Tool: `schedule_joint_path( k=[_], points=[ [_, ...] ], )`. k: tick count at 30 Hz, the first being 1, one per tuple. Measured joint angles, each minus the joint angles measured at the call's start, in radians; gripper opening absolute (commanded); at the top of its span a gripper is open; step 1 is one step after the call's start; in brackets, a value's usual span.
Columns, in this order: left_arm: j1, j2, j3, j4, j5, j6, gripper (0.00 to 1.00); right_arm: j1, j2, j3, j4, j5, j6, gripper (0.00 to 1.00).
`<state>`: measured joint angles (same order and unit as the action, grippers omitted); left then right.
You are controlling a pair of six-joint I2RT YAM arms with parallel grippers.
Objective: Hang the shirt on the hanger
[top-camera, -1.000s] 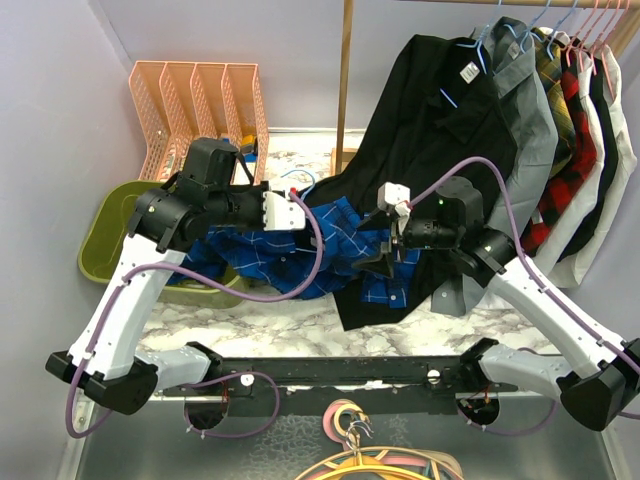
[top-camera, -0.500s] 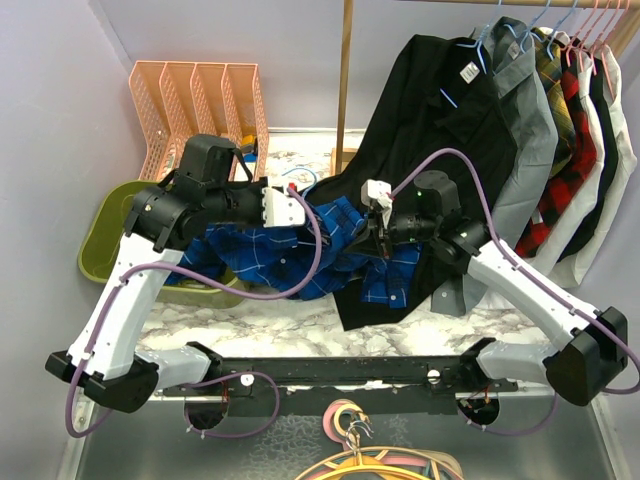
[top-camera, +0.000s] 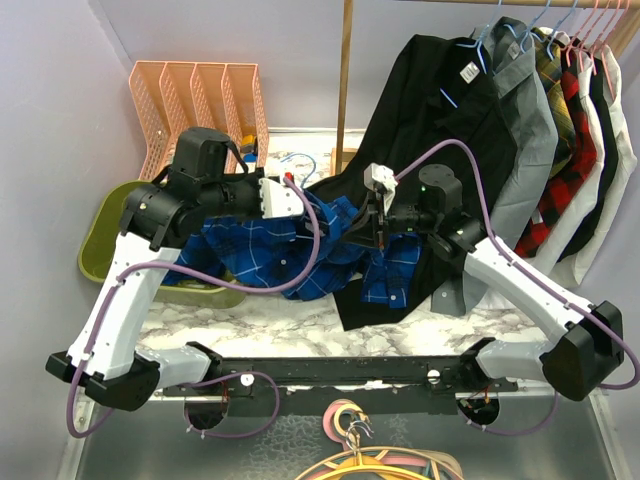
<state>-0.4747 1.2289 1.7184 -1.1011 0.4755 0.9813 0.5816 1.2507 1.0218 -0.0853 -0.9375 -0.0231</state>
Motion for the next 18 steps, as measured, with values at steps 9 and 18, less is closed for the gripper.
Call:
schedule_joint_path(
  k=[9,18],
  points=[
    [-0.018,0.051,0.003,-0.013,0.042,-0.021,0.00,0.008,0.047,0.024,0.183,-0.050,0.091,0.01],
    [-0.016,0.051,0.004,-0.031,0.041,-0.035,0.00,0.008,0.088,0.024,0.213,-0.072,0.106,0.01]
  ],
)
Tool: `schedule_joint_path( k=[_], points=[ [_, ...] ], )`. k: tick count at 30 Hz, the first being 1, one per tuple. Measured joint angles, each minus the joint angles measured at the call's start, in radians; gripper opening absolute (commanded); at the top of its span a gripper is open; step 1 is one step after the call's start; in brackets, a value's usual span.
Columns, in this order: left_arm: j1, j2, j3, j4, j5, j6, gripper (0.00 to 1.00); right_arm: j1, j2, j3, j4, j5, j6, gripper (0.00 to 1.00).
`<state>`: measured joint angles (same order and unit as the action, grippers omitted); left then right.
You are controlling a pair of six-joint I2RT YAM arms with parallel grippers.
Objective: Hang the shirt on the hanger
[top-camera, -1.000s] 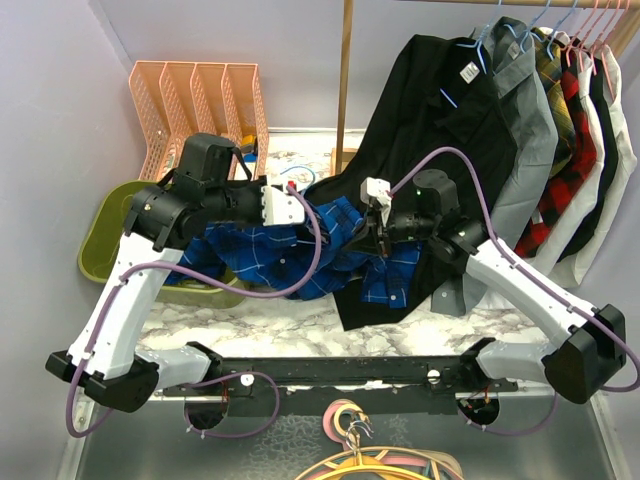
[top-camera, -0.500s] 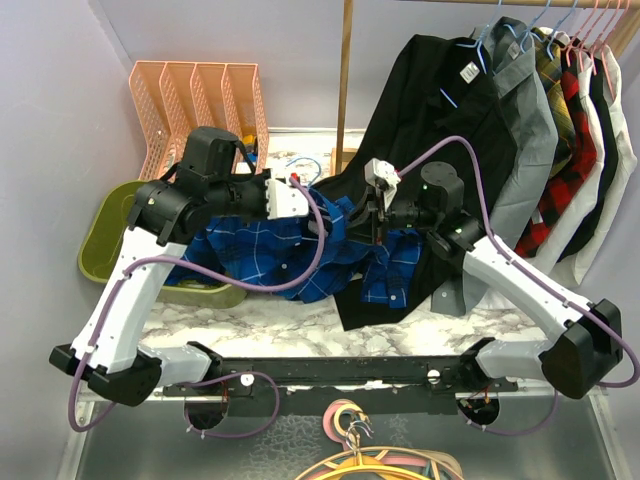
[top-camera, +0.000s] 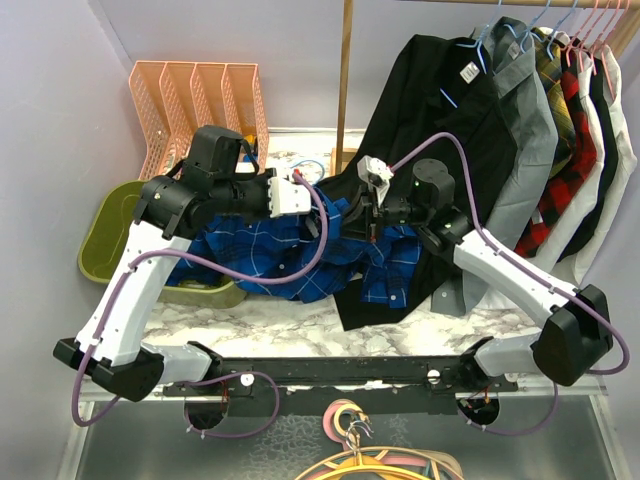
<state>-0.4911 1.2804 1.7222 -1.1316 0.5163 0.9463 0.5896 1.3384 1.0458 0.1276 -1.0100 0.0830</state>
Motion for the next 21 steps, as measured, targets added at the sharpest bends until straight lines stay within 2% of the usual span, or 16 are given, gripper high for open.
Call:
schedule_joint_path(
  k=[1,3,4,5,6,7,14,21],
  points=[
    [0.000,0.001,0.000,0.000,0.000,-0.005,0.04,0.000,0.003,0.000,0.003,-0.001,0.005,0.01],
    [0.000,0.002,0.000,0.001,-0.001,-0.016,0.23,0.000,0.006,0.000,0.007,0.007,0.030,0.01],
    [0.001,0.003,0.000,0.005,-0.005,-0.024,0.37,0.000,0.006,0.000,0.008,0.017,0.039,0.01],
    [0.001,0.004,0.000,0.017,-0.011,-0.034,0.57,0.000,0.000,-0.007,0.019,0.043,0.060,0.01],
    [0.001,0.005,0.000,0.034,-0.013,-0.048,0.84,0.000,-0.007,-0.018,0.031,0.068,0.075,0.01],
    [-0.001,0.006,-0.003,0.056,-0.021,-0.059,0.97,0.000,-0.029,-0.048,0.048,0.116,0.100,0.01],
    [-0.004,0.004,-0.053,0.196,-0.232,-0.173,0.99,0.003,-0.217,-0.194,0.003,0.388,0.183,0.01],
    [-0.004,-0.005,-0.058,0.190,-0.415,-0.192,0.99,0.006,-0.320,-0.212,-0.076,0.623,0.209,0.01]
  ],
)
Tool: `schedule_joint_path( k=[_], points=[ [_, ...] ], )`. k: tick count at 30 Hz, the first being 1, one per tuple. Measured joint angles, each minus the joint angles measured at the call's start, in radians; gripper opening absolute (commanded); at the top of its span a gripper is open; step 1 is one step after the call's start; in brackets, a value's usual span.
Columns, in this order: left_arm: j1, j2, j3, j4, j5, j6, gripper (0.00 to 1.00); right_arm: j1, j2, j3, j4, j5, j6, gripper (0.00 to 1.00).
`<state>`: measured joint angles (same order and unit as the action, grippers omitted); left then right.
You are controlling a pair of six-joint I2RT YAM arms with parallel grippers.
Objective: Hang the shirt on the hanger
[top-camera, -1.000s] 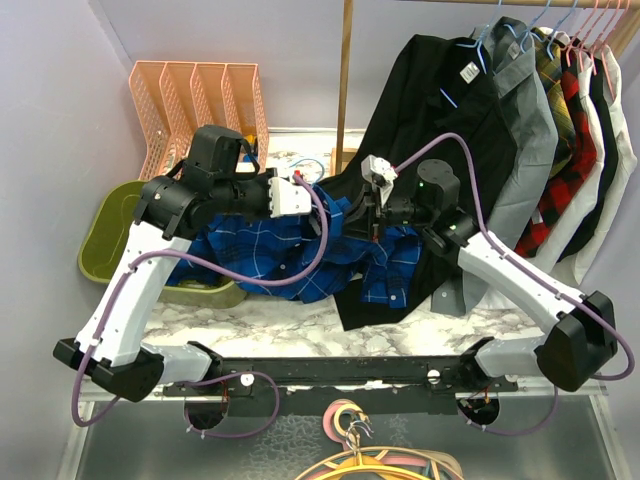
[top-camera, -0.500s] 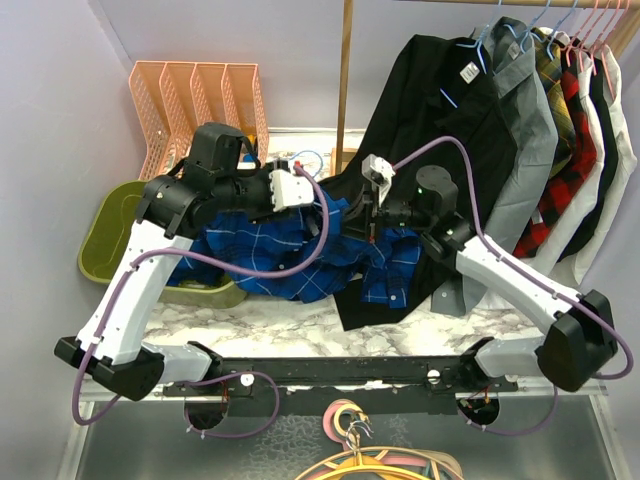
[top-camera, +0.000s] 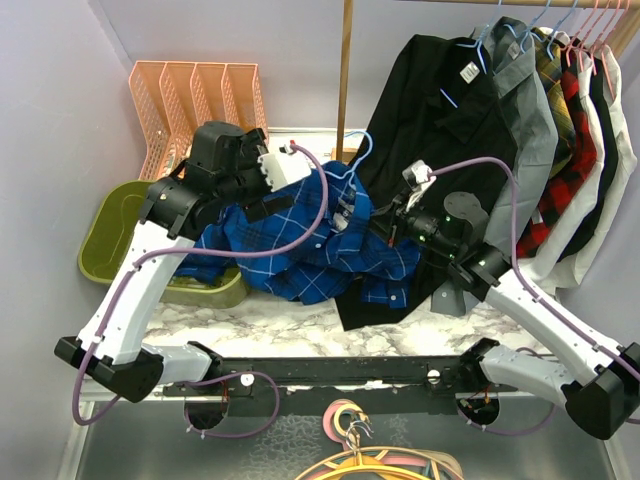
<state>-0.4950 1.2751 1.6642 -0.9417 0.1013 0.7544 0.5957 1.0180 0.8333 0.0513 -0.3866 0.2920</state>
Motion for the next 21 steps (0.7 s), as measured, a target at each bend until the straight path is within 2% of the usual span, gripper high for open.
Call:
schedule_joint_path(
  k=[5,11,18,21],
  points=[
    [0.000,0.000,0.080,-0.029,-0.129,-0.034,0.99,0.000,0.004,0.086,-0.194,0.252,-0.036,0.01],
    [0.000,0.010,0.307,-0.039,-0.269,-0.111,0.99,0.000,0.009,0.293,-0.422,0.530,-0.168,0.01],
    [0.101,0.025,0.525,-0.055,-0.251,-0.198,0.99,-0.011,0.055,0.541,-0.509,0.766,-0.349,0.01],
    [0.151,0.034,0.583,-0.071,-0.209,-0.233,0.99,-0.042,0.102,0.637,-0.503,0.793,-0.417,0.01]
  ],
)
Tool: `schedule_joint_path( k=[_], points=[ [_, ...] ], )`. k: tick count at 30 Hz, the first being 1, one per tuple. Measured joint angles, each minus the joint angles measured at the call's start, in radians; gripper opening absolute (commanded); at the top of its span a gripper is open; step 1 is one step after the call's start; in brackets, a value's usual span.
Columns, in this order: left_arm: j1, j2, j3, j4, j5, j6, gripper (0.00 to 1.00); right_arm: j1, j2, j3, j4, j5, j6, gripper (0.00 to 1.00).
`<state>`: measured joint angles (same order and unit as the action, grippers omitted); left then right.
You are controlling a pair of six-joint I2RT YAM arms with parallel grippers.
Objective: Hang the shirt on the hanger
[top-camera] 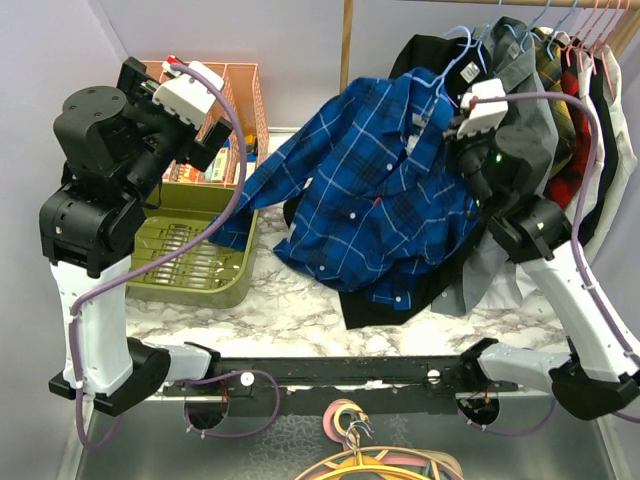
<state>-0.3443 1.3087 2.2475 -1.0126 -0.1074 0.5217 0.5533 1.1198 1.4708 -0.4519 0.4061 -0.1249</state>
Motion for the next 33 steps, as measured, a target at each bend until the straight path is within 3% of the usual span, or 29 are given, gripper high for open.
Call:
schedule_joint_path(
  k=[7,17,33],
  points=[
    [0.087,0.002,0.020,-0.069,0.087,-0.040,0.99,-0.111,0.166,0.236,-0.025,-0.011,-0.108,0.01],
    [0.137,-0.012,0.003,-0.114,0.122,-0.059,0.99,-0.164,0.350,0.502,-0.072,-0.013,-0.221,0.01],
    [0.172,0.000,-0.003,-0.127,0.152,-0.087,0.99,-0.248,0.599,0.785,-0.142,-0.164,-0.202,0.01]
  ],
)
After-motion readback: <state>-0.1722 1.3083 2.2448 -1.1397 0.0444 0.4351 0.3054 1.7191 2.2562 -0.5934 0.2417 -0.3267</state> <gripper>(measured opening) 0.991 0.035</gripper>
